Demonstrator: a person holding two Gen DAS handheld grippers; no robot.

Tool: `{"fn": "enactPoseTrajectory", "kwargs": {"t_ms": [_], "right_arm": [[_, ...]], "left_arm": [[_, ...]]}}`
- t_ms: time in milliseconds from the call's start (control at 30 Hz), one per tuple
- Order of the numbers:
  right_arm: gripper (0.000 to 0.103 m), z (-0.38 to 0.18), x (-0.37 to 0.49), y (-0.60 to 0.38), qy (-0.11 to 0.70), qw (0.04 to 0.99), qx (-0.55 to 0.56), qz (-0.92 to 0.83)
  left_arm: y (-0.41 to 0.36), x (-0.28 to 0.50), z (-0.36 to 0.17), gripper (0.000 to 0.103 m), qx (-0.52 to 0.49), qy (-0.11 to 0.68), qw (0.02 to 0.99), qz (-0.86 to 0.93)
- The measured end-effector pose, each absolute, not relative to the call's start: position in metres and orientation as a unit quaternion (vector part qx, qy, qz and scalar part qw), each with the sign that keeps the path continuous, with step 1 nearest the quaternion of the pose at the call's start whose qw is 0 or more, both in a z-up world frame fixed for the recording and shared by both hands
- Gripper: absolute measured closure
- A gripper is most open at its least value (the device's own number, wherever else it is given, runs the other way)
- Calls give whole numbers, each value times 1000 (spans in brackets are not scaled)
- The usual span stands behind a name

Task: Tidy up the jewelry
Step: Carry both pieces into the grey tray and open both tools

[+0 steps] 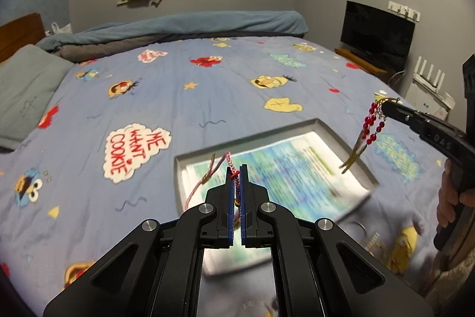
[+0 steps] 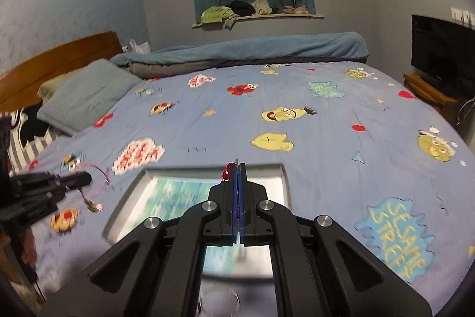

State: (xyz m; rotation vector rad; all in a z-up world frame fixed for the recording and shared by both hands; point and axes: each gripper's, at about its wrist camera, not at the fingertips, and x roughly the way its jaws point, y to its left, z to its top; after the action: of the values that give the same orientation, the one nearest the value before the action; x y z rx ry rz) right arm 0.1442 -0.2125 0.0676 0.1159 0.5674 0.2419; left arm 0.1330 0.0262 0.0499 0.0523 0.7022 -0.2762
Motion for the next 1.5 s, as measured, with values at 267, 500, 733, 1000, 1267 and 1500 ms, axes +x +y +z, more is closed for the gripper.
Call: {"fn": "enactPoseTrajectory", "kwargs": {"t_ms": [267, 500, 733, 1000, 1267, 1500], "right_arm": [[103, 26, 204, -215, 316, 939, 81, 113], [103, -15, 232, -202, 353, 926, 64, 117], [103, -33, 238, -192, 376, 921, 37, 96], [103, -37, 238, -189, 379, 921, 20, 83], [89, -34, 238, -191, 381, 920, 24, 84], [58, -21, 228, -201, 364, 928, 40, 76]], "left_arm": [[19, 195, -4, 99, 44, 381, 919, -95], [23, 223, -53, 99, 48, 422, 902, -70], [23, 227, -69, 99, 58, 445, 890, -74], [20, 228, -70, 97, 70, 449, 888, -64], [20, 226, -67, 72, 71, 444, 891, -58], [16, 213, -53, 37, 72, 421, 902, -61]]}}
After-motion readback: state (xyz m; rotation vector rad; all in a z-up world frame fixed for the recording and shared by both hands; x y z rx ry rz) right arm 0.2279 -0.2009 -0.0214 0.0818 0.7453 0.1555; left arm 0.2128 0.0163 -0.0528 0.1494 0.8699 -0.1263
